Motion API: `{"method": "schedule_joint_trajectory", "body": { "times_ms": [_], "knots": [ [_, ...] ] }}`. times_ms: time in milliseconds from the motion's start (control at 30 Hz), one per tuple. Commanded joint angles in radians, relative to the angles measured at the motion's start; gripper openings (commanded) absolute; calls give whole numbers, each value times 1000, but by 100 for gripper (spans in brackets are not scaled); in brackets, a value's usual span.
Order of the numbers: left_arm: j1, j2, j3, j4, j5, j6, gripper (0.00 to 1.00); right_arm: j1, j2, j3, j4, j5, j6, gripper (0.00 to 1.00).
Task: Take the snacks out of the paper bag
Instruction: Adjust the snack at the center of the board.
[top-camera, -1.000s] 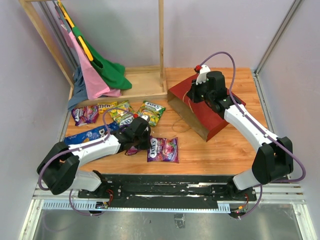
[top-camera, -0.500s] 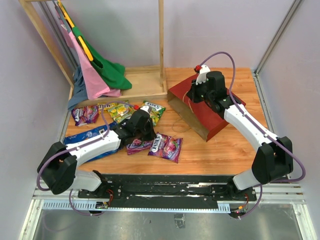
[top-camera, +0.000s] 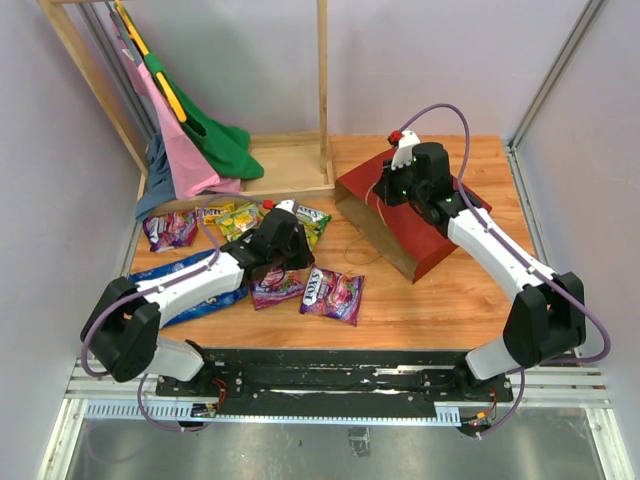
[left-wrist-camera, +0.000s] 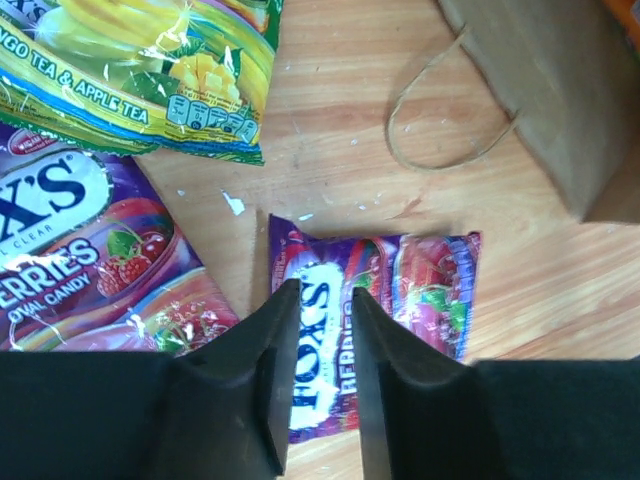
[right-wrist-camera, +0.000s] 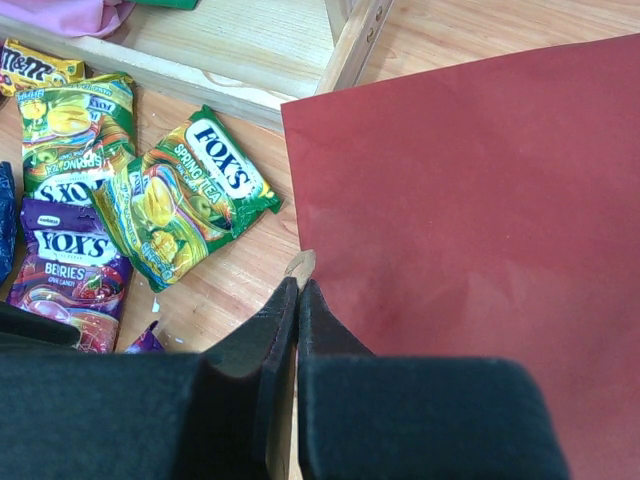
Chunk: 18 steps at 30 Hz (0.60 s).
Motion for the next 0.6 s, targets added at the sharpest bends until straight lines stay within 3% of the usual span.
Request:
{"method": "schedule_joint_trajectory", "body": {
  "times_ms": [0, 133, 167, 367, 567],
  "knots": [
    [6, 45, -7, -21, 43, 58, 38, -4, 9, 12, 11, 1, -20, 1],
    [6, 58, -62, 13, 89, 62, 61, -4, 12, 11, 13, 0, -19, 1],
    [7, 63, -71, 22, 97, 63, 62, -5, 13, 11, 13, -2, -19, 1],
    [7, 107, -85, 70, 131, 77, 61, -4, 13, 14, 11, -5, -17, 1],
    [7, 171, -95, 120, 168, 86, 50, -4, 11, 11, 7, -2, -20, 1]
  ]
}}
